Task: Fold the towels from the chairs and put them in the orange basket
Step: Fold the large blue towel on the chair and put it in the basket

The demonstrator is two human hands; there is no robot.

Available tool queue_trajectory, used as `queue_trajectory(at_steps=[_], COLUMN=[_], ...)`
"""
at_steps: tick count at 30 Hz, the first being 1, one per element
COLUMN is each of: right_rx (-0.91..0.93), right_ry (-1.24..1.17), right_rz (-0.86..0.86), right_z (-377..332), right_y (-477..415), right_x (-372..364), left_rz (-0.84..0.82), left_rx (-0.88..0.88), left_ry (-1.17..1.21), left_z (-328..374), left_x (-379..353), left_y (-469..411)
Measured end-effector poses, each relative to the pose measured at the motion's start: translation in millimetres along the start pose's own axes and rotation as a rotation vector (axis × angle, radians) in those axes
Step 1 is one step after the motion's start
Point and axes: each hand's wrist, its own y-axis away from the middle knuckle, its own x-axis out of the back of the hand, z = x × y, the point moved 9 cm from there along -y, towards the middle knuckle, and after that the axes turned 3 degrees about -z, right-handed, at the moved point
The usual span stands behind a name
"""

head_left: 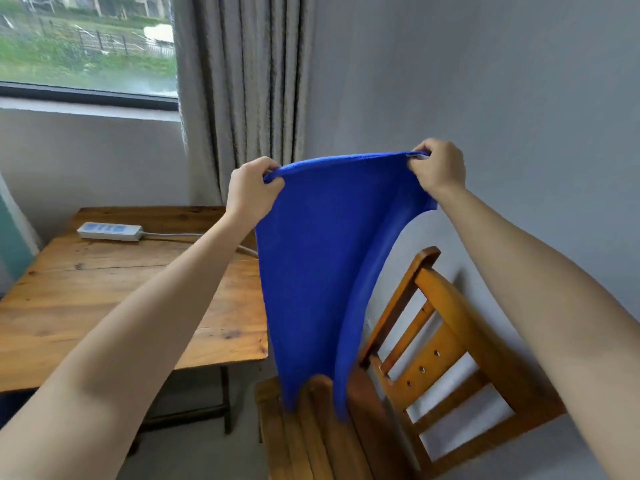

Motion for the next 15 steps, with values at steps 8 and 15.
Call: queue_trajectory(at_steps=[8,15], right_rx=[0.117,0.048], right_ry=[-0.205,-0.264], right_rz=[-0.167,-0.737], right_z=[34,112], right_y=[51,157], right_x=[23,-16], left_rz=[0.002,-0.126], left_rx=[0.066,0.335], left_ry=[0.056,0.168], left_z=[25,0], left_x=[7,-30], left_y=[88,223])
